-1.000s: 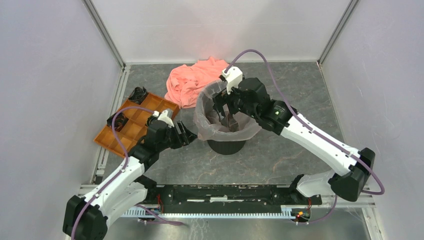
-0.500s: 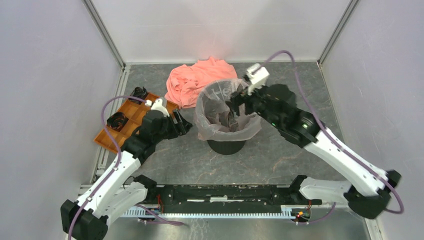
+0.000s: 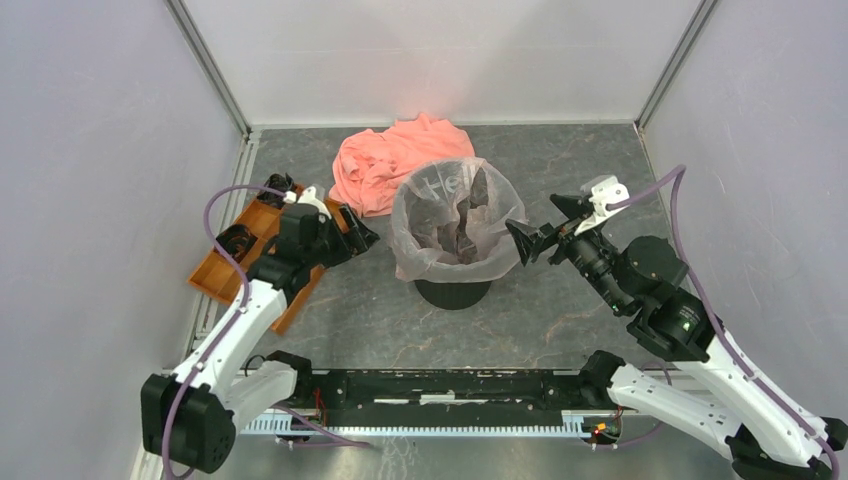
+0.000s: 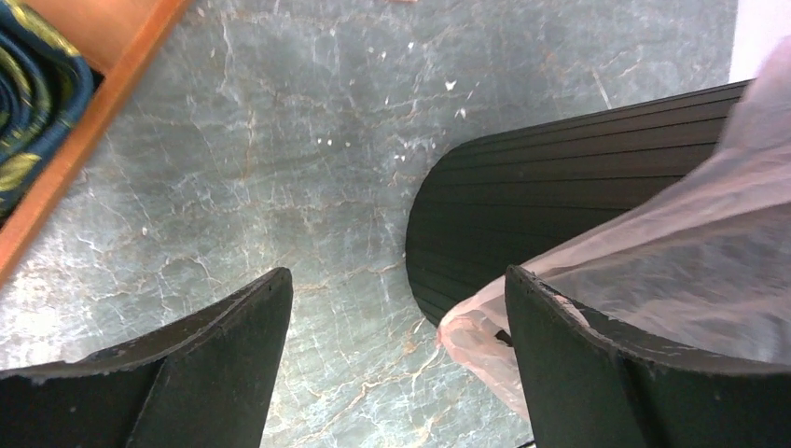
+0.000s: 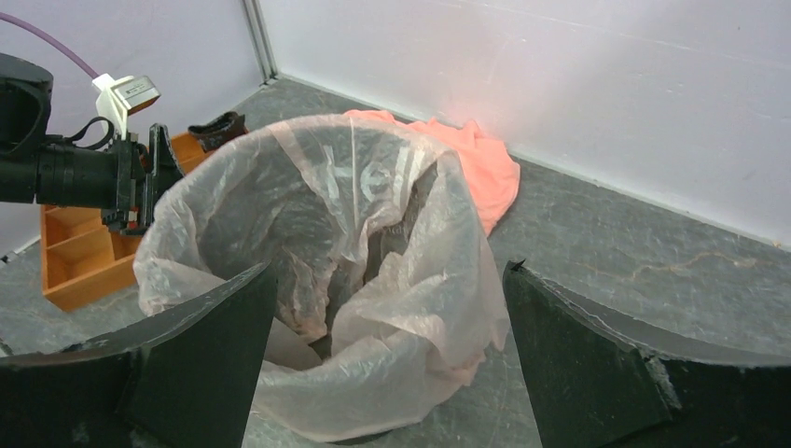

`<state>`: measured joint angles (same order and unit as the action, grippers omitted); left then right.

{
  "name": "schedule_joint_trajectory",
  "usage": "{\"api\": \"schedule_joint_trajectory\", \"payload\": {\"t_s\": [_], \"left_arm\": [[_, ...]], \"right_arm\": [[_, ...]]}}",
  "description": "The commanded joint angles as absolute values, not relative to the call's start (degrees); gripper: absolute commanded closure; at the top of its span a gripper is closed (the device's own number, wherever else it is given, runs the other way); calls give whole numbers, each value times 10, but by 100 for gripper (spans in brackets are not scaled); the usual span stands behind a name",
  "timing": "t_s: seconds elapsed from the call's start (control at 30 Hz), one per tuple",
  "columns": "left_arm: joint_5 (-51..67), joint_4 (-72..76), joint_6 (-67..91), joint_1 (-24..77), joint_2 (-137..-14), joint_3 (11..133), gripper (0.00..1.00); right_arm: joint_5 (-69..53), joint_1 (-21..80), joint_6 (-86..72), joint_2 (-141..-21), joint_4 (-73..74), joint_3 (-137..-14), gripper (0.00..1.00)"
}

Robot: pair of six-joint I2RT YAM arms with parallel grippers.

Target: Put the trash bags into the trash bin

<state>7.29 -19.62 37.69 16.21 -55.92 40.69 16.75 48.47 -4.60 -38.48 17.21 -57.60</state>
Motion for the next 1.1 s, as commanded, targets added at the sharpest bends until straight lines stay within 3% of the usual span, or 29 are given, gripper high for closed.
{"api": "schedule_joint_trajectory", "payload": {"t_s": [0.0,0.1,0.67,0.9,1.07], "left_arm": [[127,-130,422,156,-586,376,9],[146,-112,439,155,-600,349,0],[230,-26,443,164,-676,335,1],[229,29,464,202,-728,368,2],[219,84,498,281,-792,416,2]], "right_arm": [[173,485,-32,-364,153,-547,2],[144,485,-30,-364,154,-546,2],[151,485,-38,-314,156,-517,2],[150,485,-42,-313,154,-515,2],[148,485,-42,-313,160,-522,2]]}}
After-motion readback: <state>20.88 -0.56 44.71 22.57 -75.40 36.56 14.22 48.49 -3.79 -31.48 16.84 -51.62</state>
